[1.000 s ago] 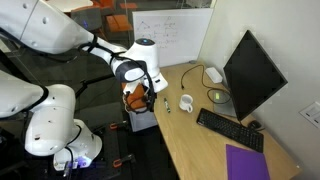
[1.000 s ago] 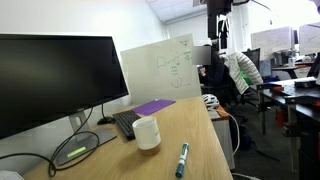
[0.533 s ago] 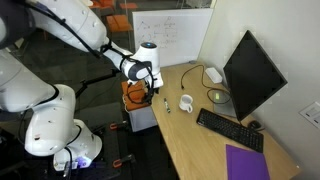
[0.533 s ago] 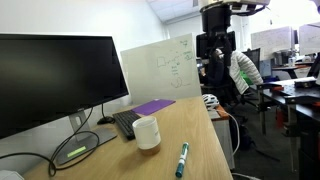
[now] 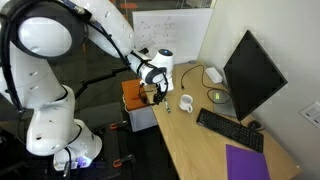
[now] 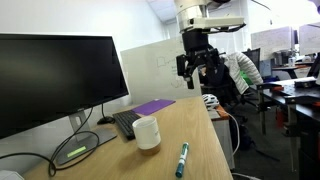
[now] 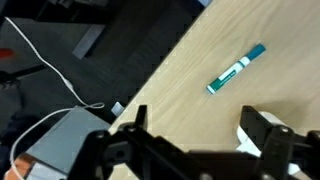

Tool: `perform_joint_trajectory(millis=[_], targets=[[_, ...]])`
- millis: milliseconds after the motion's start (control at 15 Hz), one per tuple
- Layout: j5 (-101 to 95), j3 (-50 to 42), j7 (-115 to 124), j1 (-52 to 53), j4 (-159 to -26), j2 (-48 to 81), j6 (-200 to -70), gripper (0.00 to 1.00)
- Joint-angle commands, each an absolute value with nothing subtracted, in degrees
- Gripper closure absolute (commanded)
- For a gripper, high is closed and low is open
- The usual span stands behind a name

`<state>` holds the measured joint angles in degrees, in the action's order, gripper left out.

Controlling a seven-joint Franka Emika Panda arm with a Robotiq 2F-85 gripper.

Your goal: Put the marker in the mug

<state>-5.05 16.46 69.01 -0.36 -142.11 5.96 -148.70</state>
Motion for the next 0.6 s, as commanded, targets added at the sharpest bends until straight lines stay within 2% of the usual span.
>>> perform_joint_trajectory(millis=[0, 200, 533], targets=[[-4.1, 12.4, 68.2, 3.9, -142.1, 5.6, -148.6, 0.0], [-7.9, 9.2, 76.3, 5.3, -143.6, 5.7, -151.4, 0.0], [-10.4, 5.0, 87.3, 11.0, -140.4, 14.0, -158.1, 0.0]])
